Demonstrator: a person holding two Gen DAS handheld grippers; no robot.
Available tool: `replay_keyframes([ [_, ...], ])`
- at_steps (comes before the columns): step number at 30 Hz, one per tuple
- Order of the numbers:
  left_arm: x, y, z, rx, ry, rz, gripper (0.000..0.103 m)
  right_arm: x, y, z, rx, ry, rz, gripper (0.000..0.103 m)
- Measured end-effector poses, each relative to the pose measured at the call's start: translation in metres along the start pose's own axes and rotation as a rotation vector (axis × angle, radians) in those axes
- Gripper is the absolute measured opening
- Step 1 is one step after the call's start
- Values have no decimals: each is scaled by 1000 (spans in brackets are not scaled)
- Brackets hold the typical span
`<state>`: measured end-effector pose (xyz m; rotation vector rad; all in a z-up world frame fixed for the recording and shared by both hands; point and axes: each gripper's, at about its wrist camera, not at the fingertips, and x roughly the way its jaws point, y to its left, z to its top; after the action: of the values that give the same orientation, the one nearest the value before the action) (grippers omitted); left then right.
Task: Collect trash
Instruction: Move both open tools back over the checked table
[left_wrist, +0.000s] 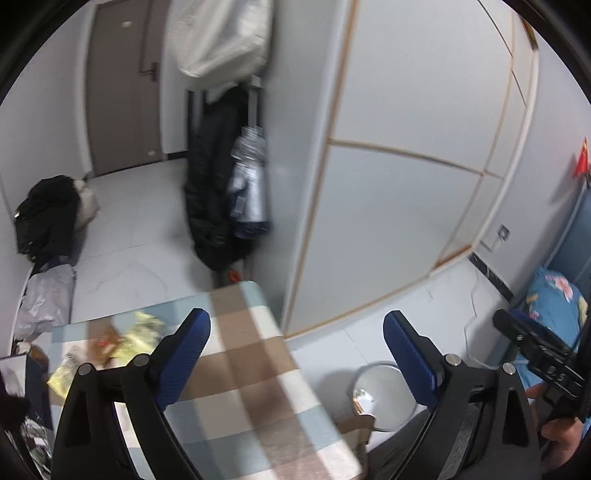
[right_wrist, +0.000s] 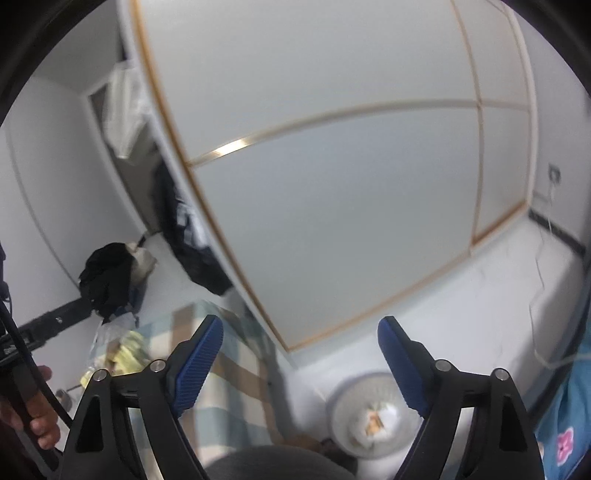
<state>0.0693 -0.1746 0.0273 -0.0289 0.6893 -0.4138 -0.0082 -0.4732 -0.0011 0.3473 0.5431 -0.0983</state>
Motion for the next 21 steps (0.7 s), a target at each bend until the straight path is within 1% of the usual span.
replay_keyframes([
  [2, -13, 20, -1, -30, -37, 23, 94, -9, 25, 4, -42, -31, 24, 89],
  [6, -37, 60, -4, -91, -105, 87, 98, -19, 70, 9, -104, -87, 82, 94],
  [10, -55, 97, -12, -149, -141, 142, 98, -20, 124, 4, -162, -119, 154, 95],
  [11, -59, 104, -14, -163, -144, 153, 98, -18, 141, 2, -187, -120, 178, 95],
  [15, -71, 139, -24, -234, -164, 199, 98, -10, 183, -7, -251, -115, 240, 96],
  [18, -73, 162, -30, -272, -177, 248, 98, -3, 214, -17, -284, -93, 287, 99],
  [21, -77, 181, -40, -302, -188, 285, 98, 10, 243, -29, -305, -63, 321, 99],
])
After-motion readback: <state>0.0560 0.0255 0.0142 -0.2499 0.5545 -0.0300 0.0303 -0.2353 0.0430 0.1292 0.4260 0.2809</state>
